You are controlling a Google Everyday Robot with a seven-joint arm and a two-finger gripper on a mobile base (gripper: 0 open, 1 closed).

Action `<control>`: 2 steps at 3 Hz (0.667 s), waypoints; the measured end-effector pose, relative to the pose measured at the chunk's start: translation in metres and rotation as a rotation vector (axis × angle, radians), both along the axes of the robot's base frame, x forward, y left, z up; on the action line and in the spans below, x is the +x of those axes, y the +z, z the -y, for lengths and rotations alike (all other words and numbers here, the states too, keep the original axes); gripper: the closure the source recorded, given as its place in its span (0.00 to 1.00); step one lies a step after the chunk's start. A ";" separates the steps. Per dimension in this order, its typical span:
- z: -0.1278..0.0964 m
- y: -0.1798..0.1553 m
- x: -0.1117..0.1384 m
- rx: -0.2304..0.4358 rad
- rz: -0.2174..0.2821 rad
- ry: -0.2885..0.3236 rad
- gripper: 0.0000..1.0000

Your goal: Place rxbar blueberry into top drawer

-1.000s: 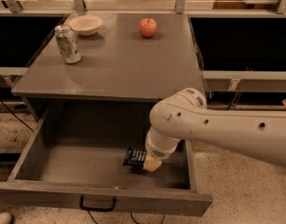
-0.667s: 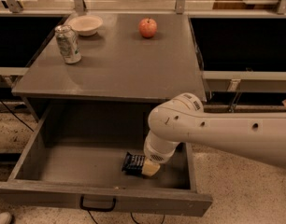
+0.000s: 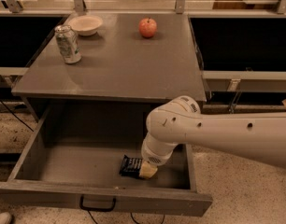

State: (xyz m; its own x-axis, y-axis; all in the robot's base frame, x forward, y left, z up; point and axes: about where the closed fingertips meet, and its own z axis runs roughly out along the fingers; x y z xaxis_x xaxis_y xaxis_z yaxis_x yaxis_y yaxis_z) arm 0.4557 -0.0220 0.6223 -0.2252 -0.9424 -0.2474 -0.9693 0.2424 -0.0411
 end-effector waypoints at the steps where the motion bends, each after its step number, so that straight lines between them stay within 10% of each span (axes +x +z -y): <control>1: -0.007 -0.009 -0.003 0.018 -0.023 0.010 1.00; 2: -0.011 -0.017 -0.004 0.030 -0.041 0.011 1.00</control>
Offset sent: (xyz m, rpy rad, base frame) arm -0.0046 0.0154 -0.0263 0.0468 0.0637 0.0100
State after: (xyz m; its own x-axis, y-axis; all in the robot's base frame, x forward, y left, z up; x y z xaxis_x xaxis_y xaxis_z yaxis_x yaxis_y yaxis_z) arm 0.4516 -0.0113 0.6052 -0.2253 -0.9372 -0.2663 -0.9727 0.2322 0.0059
